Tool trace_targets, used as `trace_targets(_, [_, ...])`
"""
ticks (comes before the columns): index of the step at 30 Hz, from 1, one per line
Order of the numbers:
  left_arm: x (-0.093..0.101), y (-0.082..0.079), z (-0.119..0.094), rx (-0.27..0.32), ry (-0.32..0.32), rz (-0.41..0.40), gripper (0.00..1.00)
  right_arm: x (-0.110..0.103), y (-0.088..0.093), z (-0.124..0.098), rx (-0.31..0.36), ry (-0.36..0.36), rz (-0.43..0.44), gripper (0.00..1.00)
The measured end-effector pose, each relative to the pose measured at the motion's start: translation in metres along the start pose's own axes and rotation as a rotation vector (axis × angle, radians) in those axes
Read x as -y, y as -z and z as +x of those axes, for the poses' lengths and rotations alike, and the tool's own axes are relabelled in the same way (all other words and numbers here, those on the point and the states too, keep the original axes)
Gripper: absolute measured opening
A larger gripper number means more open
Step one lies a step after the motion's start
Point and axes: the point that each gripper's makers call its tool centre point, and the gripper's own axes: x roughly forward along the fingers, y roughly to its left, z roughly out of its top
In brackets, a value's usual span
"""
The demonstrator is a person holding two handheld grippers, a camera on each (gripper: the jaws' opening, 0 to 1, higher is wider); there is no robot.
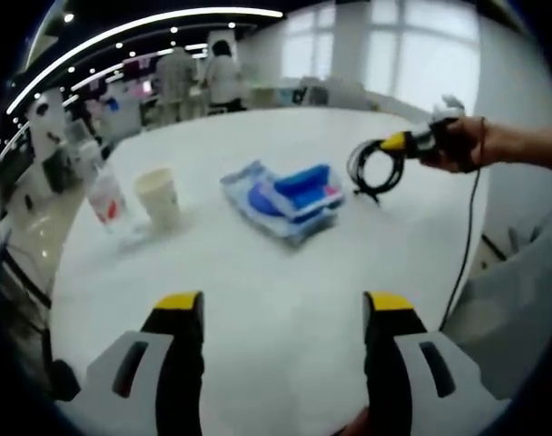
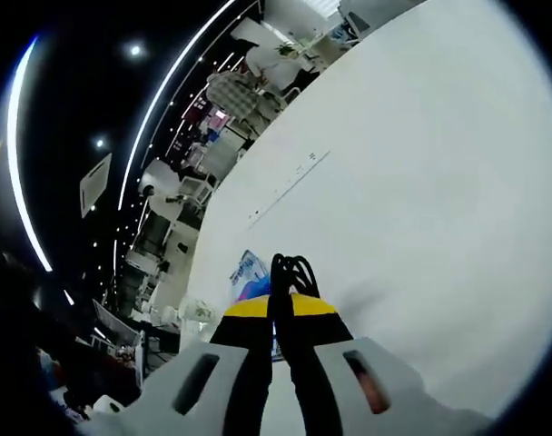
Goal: Arrange the tabletop items into an orderly group along one side of the table until the central work area is clear of visible clutter.
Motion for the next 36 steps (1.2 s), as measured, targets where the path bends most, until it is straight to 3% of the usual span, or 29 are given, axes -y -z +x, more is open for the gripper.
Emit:
trace_targets(9, [0.0, 0.002, -0.001, -0.004, 0.003, -0.004, 0.67, 0.024, 0.002, -0.007, 0.004, 0.047, 0.008, 0.04])
trace_targets(17, [0.0, 0.002, 0.0, -0.006, 0.0, 0.003, 0.68, 0.046, 0.012, -0.009, -0.037, 0.107, -0.024, 0.04])
trace_targets(21, [-0.002, 0.002, 0.0, -0.002, -0.003, -0.005, 0.68, 0.054, 0.013, -0.008, -0.034, 0.127, 0.005, 0.04])
trace_targets(36, [0.0, 0.002, 0.001, -0.004, 0.005, 0.002, 0.7, 0.076, 0.026, -0.003, -0.091, 0.221, -0.071, 0.04])
